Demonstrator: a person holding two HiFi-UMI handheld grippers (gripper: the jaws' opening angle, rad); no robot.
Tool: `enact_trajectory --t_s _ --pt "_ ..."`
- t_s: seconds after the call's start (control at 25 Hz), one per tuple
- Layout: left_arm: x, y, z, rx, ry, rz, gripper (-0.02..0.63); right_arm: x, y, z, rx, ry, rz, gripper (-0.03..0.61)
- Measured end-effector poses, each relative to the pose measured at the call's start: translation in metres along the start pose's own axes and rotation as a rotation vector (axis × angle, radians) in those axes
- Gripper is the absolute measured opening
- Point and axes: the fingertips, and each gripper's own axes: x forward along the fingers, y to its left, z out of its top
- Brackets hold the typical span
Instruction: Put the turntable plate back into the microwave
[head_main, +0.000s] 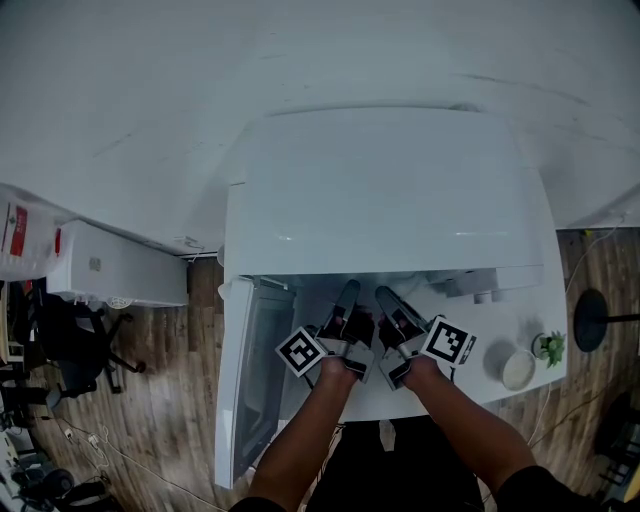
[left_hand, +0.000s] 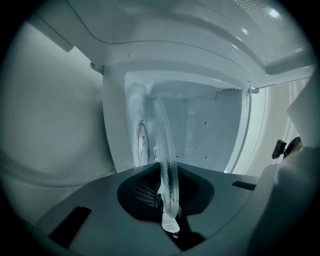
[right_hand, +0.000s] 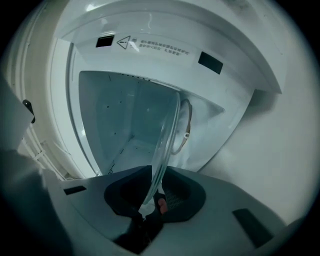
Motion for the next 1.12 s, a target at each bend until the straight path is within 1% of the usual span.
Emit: enact_trajectory --t_s 0.08,0.16,0.32,0.4,0.48,0.56,0.72,0.92,1.04,1.12 --pt "0.007 0.002 0.003 0.004 0.0 0.006 0.049 0.003 -0.007 0.005 0.004 -0.005 -0.026 0.081" --pt "0.013 0.004 0.005 0.001 -0.004 0.013 0.049 0.008 -0.01 0.01 0.004 -0.01 -0.034 0.081" --pt "0.025 0.005 0.012 0.003 -0.019 0.015 0.049 0.019 -0.01 0.019 -0.005 -0.022 -0.03 0.081" --pt "0.031 0.003 0.014 0.017 -0.022 0.014 0.051 0.023 -0.007 0.024 -0.021 -0.025 -0.021 0.081" --pt "0.037 0.001 0.016 0.037 -0.018 0.017 0.051 0.024 -0.01 0.027 -0.051 -0.019 -0.048 0.087" --pt "0.041 0.0 0.015 0.046 -0.015 0.032 0.052 0.024 -0.014 0.029 -0.057 -0.014 -0.073 0.1" --pt "0.042 0.002 0.014 0.054 -0.021 0.068 0.061 0.021 -0.018 0.028 0.017 -0.001 -0.095 0.106" --pt "0.039 0.015 0.017 0.081 -0.016 0.146 0.06 0.018 -0.02 0.026 0.164 -0.02 -0.107 0.098" --pt "0.042 0.016 0.015 0.093 0.009 0.167 0.06 0.018 -0.018 0.033 0.253 -0.078 -0.071 0.075" --pt "0.043 0.014 0.011 0.131 0.035 0.173 0.069 0.018 -0.015 0.041 0.294 -0.131 -0.04 0.063"
